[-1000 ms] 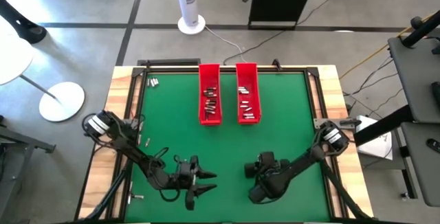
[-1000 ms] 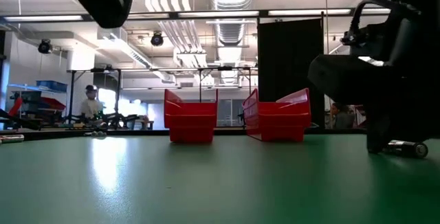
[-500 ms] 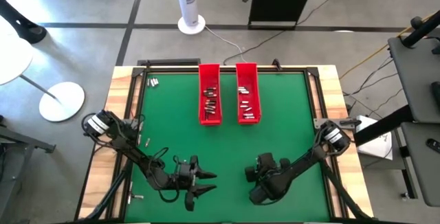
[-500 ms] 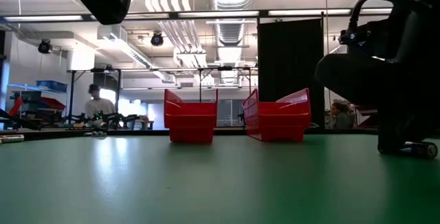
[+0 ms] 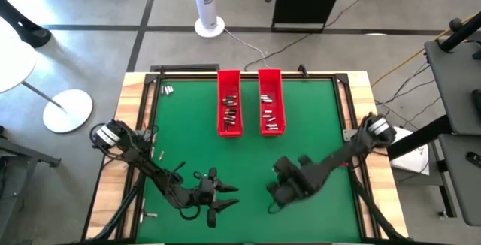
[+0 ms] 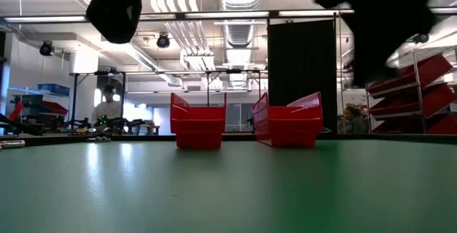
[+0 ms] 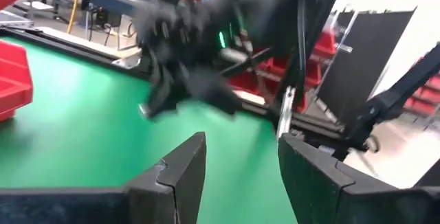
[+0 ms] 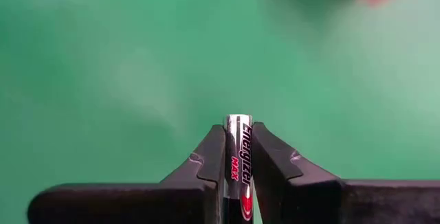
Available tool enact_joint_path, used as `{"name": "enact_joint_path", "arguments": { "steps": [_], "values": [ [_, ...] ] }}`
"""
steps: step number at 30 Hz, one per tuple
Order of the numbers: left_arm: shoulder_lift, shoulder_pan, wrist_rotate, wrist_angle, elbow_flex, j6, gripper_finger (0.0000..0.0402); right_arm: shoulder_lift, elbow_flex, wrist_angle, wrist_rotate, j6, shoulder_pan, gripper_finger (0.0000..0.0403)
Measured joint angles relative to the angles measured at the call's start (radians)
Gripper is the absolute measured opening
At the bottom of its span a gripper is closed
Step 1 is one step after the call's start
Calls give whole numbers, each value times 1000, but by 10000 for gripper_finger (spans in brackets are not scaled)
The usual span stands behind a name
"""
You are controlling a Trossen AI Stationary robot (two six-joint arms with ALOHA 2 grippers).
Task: Sort batteries
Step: Put the silver battery into the right red bin
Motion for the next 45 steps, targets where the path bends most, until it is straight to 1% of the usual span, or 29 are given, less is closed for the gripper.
{"name": "enact_joint_path", "arguments": {
  "steps": [4,7,9,11,13,14,15,18,19,20,21,24,27,29,32,34,36,39,45],
  "values": [
    [0,15,-1,-64,0,-1,162,-97,0,46,35,-386,-120,39],
    [0,20,10,-117,0,-45,162,-131,0,80,44,-696,-230,39],
    [-4,22,14,-160,0,-68,162,-142,0,84,22,-910,-303,39],
    [-11,25,10,-185,0,-70,162,-145,7,81,-24,-1123,-374,41],
    [-21,31,2,-187,0,-49,162,-140,21,88,-49,-1242,-440,41],
    [-30,33,3,-196,0,-37,162,-135,28,93,-51,-1277,-470,40],
    [-41,35,30,-207,0,-31,162,-133,32,99,-52,-1309,-501,39],
    [-96,41,236,-266,0,28,162,-127,32,121,-60,-1433,-575,36],
    [-115,41,285,-275,0,50,162,-127,29,130,-64,-1472,-594,36],
    [-132,39,315,-284,0,74,162,-127,26,142,-74,-1500,-613,36],
    [-154,37,322,-299,-2,102,162,-127,22,149,-88,-1527,-633,36],
    [-216,36,322,-326,-9,163,162,-127,1,163,-129,-1601,-691,36],
    [-271,33,318,-377,-17,182,162,-127,-26,208,-176,-1651,-742,36],
    [-303,32,300,-429,-24,183,162,-127,-46,232,-208,-1681,-768,36],
    [-339,33,267,-492,-27,184,162,-127,-70,292,-218,-1721,-801,36],
    [-360,36,224,-529,-28,200,162,-127,-81,325,-246,-1741,-828,35],
    [-384,36,154,-563,-28,213,162,-108,-81,347,-285,-1760,-853,36],
    [-420,36,96,-586,-28,226,162,-64,-78,355,-295,-1795,-888,40],
    [-469,36,91,-588,-28,292,162,32,-58,387,-296,-1832,-952,36]
  ]
}}
